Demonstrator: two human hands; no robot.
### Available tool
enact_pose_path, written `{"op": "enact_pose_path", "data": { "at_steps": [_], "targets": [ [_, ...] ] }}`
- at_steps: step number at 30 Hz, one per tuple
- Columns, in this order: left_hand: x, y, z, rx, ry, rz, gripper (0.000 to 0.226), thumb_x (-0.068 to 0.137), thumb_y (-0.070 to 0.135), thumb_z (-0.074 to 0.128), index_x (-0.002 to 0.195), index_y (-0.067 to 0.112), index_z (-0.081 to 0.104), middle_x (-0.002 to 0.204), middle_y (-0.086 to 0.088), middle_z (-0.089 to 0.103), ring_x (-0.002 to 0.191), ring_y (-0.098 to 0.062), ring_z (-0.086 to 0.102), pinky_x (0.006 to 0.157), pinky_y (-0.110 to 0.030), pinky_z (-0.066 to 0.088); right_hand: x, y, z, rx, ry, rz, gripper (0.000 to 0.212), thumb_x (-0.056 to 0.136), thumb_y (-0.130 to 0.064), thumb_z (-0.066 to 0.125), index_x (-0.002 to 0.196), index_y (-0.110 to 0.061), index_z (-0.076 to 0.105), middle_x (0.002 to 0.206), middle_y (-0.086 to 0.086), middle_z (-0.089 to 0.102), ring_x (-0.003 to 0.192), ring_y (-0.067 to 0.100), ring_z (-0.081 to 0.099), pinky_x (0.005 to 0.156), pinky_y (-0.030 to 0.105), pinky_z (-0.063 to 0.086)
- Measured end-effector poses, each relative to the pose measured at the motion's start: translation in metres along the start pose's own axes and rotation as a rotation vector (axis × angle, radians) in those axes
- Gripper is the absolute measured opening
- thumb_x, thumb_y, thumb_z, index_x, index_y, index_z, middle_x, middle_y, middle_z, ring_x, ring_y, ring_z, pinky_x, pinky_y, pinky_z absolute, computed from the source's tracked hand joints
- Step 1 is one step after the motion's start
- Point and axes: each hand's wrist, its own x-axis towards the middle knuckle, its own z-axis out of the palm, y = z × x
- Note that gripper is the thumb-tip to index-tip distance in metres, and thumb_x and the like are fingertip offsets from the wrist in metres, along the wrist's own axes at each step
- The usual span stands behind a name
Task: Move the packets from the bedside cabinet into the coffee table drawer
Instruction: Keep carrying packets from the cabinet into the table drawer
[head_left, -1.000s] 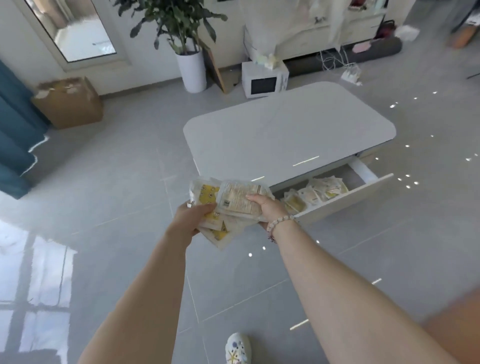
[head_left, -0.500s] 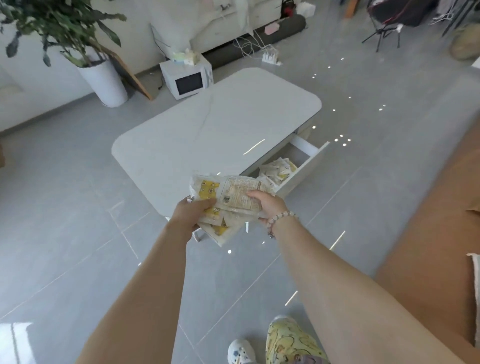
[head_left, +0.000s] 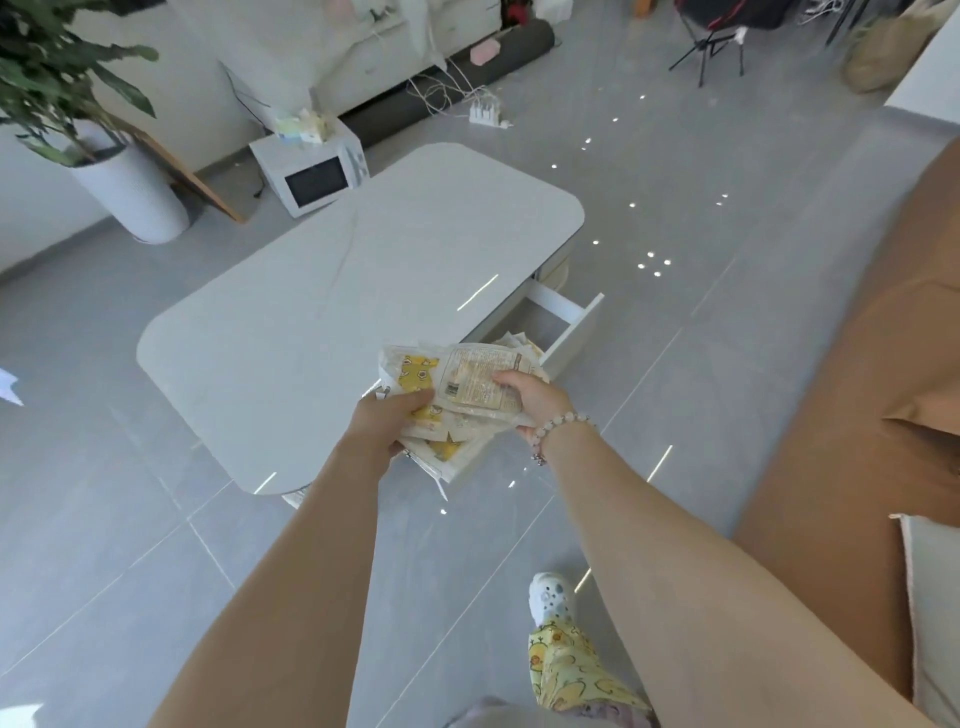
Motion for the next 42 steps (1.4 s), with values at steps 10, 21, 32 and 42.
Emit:
{"op": "enact_pose_path", "data": {
  "at_steps": [10, 21, 32, 42],
  "targets": [
    [0.053, 0.031, 0.107, 0.039, -0.002, -0.056, 0.038, 0.082, 0.011, 0.071, 0.118, 0.006, 0.060, 0.108, -0.012, 0.070, 0.097, -0.029, 0.068, 0.082, -0.041, 0.055, 0.052, -0.071, -0.075, -0.018, 0.071, 0.009, 0.029, 0.061, -0.028, 0.079, 0.083, -0.010, 0.071, 0.101, 0.011, 0.073, 0.102, 0.028, 0.067, 0.097, 0.044, 0.049],
    [0.103, 0.049, 0.132, 0.029, 0.053, -0.116, 0.036, 0.082, 0.009, 0.071, 0.116, 0.007, 0.060, 0.106, -0.011, 0.070, 0.093, -0.028, 0.068, 0.075, -0.038, 0.057, 0.110, -0.100, -0.078, -0.055, 0.050, 0.073, 0.041, 0.064, -0.029, 0.080, 0.096, -0.005, 0.071, 0.109, 0.010, 0.070, 0.103, 0.028, 0.066, 0.093, 0.045, 0.052],
    [0.198, 0.104, 0.139, 0.044, 0.027, -0.125, 0.034, 0.082, 0.007, 0.070, 0.114, 0.007, 0.060, 0.103, -0.011, 0.070, 0.088, -0.027, 0.068, 0.080, -0.041, 0.056, 0.189, -0.158, -0.043, -0.136, 0.109, 0.118, 0.058, 0.078, -0.028, 0.073, 0.127, -0.004, 0.056, 0.121, 0.009, 0.060, 0.113, 0.028, 0.059, 0.079, 0.034, 0.051],
    [0.307, 0.114, 0.141, 0.016, 0.012, -0.273, 0.030, 0.081, 0.009, 0.071, 0.110, 0.007, 0.062, 0.099, -0.010, 0.071, 0.084, -0.026, 0.069, 0.073, -0.037, 0.057, 0.294, -0.172, -0.019, -0.254, 0.232, 0.251, 0.059, 0.055, -0.043, 0.080, 0.102, -0.010, 0.067, 0.105, 0.008, 0.068, 0.090, 0.028, 0.067, 0.085, 0.043, 0.055]
  ]
}}
